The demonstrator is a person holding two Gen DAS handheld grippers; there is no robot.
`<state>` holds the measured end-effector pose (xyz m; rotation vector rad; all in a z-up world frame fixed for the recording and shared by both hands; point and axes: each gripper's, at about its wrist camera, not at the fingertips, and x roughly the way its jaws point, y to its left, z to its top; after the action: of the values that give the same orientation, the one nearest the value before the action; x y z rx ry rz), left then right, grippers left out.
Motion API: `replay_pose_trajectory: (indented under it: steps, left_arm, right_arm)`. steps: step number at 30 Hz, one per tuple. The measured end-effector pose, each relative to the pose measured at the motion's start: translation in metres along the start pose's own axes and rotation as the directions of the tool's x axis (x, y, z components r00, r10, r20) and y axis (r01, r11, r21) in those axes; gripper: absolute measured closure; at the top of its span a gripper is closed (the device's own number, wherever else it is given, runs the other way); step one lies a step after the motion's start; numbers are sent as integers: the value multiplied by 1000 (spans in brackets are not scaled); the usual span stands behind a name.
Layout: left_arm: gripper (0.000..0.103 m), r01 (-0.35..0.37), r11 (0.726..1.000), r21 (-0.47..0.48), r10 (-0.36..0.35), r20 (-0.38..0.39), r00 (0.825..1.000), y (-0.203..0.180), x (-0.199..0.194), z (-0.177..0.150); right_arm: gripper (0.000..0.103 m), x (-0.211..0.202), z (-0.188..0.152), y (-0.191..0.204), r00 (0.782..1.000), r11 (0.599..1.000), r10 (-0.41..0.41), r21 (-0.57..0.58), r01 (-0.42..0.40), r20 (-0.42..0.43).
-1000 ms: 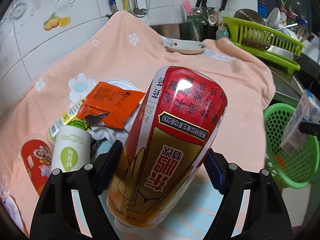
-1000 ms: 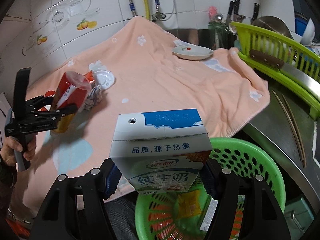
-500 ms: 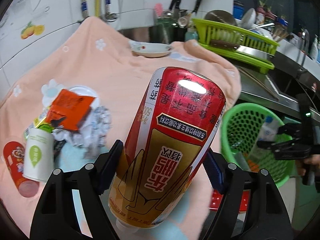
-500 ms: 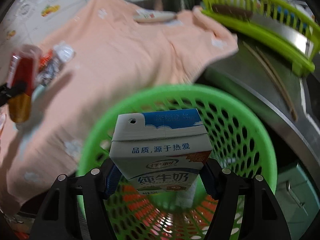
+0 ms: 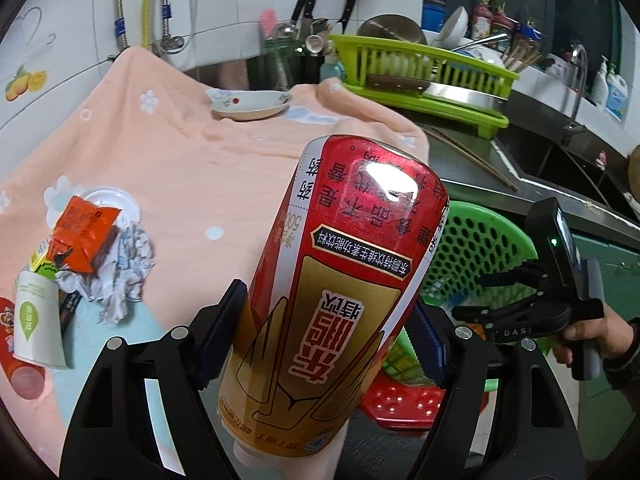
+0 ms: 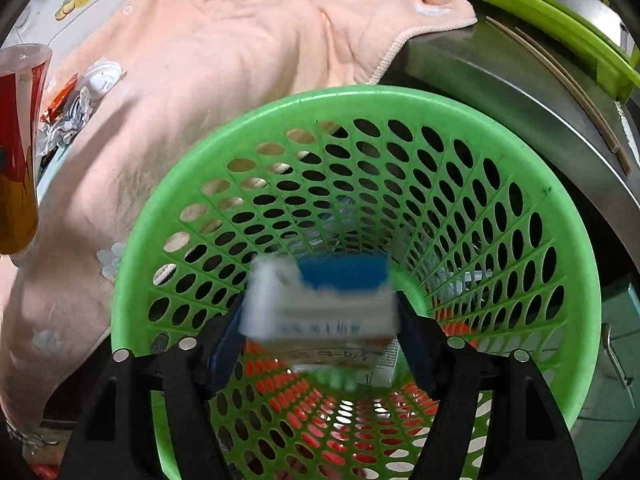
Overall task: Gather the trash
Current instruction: 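Carry the gold bottle into the green basket and open the left tool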
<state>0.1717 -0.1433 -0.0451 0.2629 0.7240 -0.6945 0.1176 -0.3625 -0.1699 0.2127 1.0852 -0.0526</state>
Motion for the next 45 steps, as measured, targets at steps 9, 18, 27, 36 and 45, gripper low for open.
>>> replay_pose_trajectory:
  steps: [9,18,27,36,45]
  left_arm:
    - [28,65,998,25,-65,-7,998,-26,7,4]
    - [29,148,988,44,-145,-61,988,-65,35,5]
    - [29,200,977,70,-188,-154,970,-110,80,0]
    - [30,211,970,121,-178,-233,956,-146,114,-7]
    - [31,211,968,135,-171,-261,950,-158,123,-11]
  right_arm:
    - [27,-36,1,-14,997,1000,-10,26,8,73]
    - [27,-84,0,-32,979,997,-69,34,63,190]
    - [26,-113,-8,-53,960,994,-92,79,73,266]
    - [26,-120,-21,-77,953,989,-103,132,68,283]
    - [26,-121,-25,-81,952,987,-100,147,58,291]
